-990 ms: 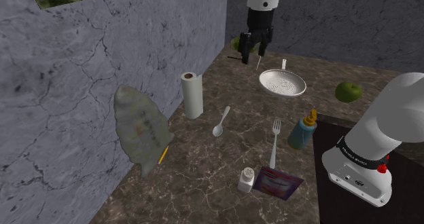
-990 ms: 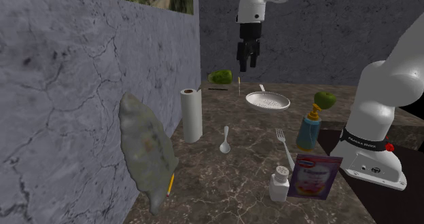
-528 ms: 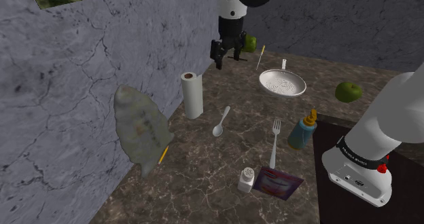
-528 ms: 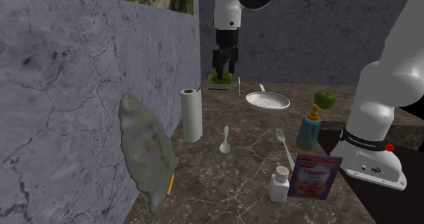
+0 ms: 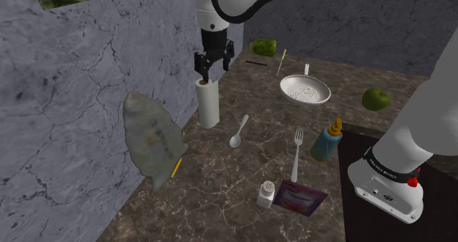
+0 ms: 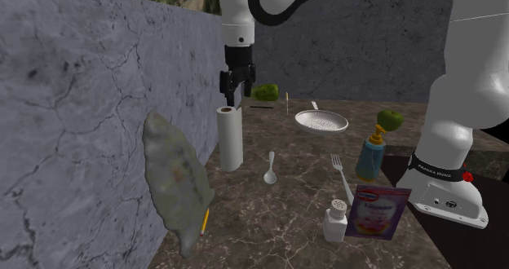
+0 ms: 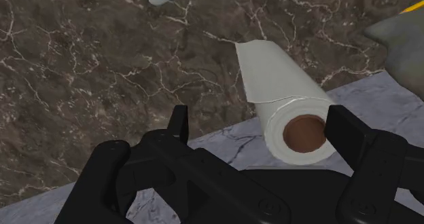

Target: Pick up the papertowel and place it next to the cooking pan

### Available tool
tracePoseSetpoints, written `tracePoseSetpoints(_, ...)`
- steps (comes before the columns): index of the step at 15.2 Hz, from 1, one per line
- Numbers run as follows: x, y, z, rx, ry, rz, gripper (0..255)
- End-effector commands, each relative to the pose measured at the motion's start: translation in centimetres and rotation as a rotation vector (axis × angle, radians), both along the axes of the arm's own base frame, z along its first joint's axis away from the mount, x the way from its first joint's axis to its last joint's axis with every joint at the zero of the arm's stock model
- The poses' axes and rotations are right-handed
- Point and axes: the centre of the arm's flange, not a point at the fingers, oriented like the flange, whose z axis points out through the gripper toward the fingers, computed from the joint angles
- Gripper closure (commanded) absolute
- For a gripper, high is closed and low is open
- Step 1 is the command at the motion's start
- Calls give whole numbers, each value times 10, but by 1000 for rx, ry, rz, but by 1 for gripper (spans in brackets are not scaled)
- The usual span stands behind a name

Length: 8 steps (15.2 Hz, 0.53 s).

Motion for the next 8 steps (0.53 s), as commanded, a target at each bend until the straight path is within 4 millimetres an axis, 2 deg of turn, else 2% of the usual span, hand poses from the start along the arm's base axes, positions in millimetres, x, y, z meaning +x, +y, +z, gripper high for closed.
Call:
tracePoseSetpoints(1, 14, 23, -4, -6, -10, 8, 0)
tracePoseSetpoints(3, 28, 45, -10, -12, -20, 17, 0)
tracePoseSetpoints(8, 30, 45, -31, -13, -21, 18, 0)
